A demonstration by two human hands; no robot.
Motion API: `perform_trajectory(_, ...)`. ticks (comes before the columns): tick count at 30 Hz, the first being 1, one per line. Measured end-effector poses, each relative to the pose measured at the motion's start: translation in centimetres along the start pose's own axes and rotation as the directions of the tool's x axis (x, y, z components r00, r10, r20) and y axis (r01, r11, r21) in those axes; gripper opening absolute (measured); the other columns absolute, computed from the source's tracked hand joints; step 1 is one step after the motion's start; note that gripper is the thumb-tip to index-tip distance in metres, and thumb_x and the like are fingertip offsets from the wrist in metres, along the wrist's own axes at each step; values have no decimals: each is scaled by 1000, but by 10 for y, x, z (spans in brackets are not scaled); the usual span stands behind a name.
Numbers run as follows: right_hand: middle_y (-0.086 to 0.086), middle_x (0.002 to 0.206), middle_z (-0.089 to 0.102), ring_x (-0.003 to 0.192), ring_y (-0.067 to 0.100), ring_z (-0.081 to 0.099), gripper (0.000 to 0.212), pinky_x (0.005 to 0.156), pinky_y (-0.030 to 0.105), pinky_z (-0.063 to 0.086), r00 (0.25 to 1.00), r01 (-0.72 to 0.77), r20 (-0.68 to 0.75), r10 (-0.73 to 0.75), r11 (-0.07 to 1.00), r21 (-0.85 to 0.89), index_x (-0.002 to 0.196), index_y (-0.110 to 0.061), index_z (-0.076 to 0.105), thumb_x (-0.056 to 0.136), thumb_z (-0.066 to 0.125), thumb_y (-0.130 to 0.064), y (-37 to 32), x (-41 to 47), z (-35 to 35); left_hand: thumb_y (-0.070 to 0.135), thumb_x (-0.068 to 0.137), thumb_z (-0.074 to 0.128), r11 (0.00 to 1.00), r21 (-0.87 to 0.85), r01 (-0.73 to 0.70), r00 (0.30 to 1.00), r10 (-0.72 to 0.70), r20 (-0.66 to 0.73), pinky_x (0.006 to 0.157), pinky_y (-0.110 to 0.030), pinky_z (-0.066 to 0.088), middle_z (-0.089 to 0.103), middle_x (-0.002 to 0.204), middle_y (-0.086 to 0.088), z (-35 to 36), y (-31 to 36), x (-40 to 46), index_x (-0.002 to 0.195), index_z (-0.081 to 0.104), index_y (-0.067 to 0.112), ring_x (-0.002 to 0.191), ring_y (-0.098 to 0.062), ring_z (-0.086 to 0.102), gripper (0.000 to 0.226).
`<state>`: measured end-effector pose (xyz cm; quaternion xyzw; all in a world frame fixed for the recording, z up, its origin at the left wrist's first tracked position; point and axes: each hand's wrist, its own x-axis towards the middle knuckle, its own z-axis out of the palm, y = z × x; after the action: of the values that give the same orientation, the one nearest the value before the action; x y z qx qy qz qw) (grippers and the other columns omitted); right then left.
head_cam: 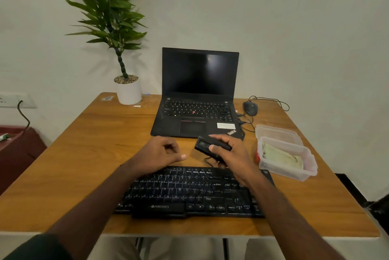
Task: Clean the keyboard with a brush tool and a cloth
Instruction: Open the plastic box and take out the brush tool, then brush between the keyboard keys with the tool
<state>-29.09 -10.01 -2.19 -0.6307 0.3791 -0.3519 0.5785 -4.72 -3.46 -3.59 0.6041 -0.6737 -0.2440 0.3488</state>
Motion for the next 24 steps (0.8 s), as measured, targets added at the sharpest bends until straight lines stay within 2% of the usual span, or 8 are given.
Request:
perform_trajectory(3, 8, 90, 76, 61, 16, 65, 19, 47, 22, 48, 999, -5, -37, 4, 1000, -25, 102, -18, 74, 89, 69, -5, 6, -3, -2, 89, 66, 55, 988, 146, 49, 999, -45, -27, 82, -26, 49, 67, 101, 15, -20, -31, -32, 100, 69, 28, 97, 1, 59, 71)
perform_trajectory(6, 5, 83, 75, 68, 21, 63, 16, 50, 27, 50, 999, -38, -33, 37, 999, -25, 96, -15, 75, 84, 75, -4, 8, -6, 6, 92, 69, 48, 985, 137, 109, 993, -102, -56, 89, -28, 46, 61, 119, 17, -32, -58, -61, 118, 64, 33, 113, 2, 53, 78)
perform_trajectory(10, 4, 85, 74, 70, 18, 66, 19, 49, 24, 50, 996, -94, 1, 94, 996, 0, 97, -11, 74, 80, 79, -3, 5, -12, 23, 87, 77, 45, 991, 30, 130, 988, -127, -87, 94, -34, 48, 61, 127, 11, -39, -80, -90, 131, 59, 31, 116, -4, 56, 79)
perform_trajectory(12, 4, 85, 75, 71, 19, 66, 21, 48, 24, 49, 995, -97, 2, 97, 995, -3, 96, -12, 74, 78, 81, -3, 3, -15, 31, 83, 81, 43, 993, 7, 118, 989, -117, -94, 95, -39, 50, 62, 126, 13, -39, -82, -99, 132, 58, 31, 113, -4, 57, 74)
perform_trajectory(14, 7, 88, 76, 72, 21, 67, 22, 48, 26, 48, 995, -97, -9, 97, 995, -14, 93, -13, 75, 75, 85, -5, 3, -17, 37, 74, 90, 40, 998, 11, 61, 992, -59, -114, 92, -44, 51, 65, 117, 17, -36, -80, -103, 124, 61, 35, 107, -4, 60, 56)
perform_trajectory(17, 10, 91, 76, 71, 19, 66, 27, 47, 24, 47, 995, -96, -41, 94, 994, -50, 92, -13, 76, 69, 90, -10, 4, -20, 43, 60, 95, 34, 999, 21, 36, 977, -31, -209, 89, -40, 50, 66, 107, 17, -30, -72, -107, 108, 61, 42, 100, -1, 59, 35)
perform_trajectory(21, 3, 78, 75, 66, 18, 61, 26, 45, 23, 44, 991, -98, -96, 90, 991, -88, 86, -13, 76, 66, 92, -13, 7, -23, 44, 57, 99, 29, 997, 66, 35, 961, -15, -276, 83, -45, 50, 68, 98, 9, -23, -72, -109, 109, 66, 26, 92, -7, 61, 49)
perform_trajectory(24, -1, 72, 71, 63, 17, 59, 36, 45, 25, 45, 988, -89, -132, 78, 992, -84, 88, -9, 70, 62, 94, -16, 10, -22, 43, 56, 101, 27, 995, 91, 49, 958, -21, -286, 83, -46, 48, 67, 94, 10, -20, -73, -107, 109, 66, 24, 89, -6, 60, 51)
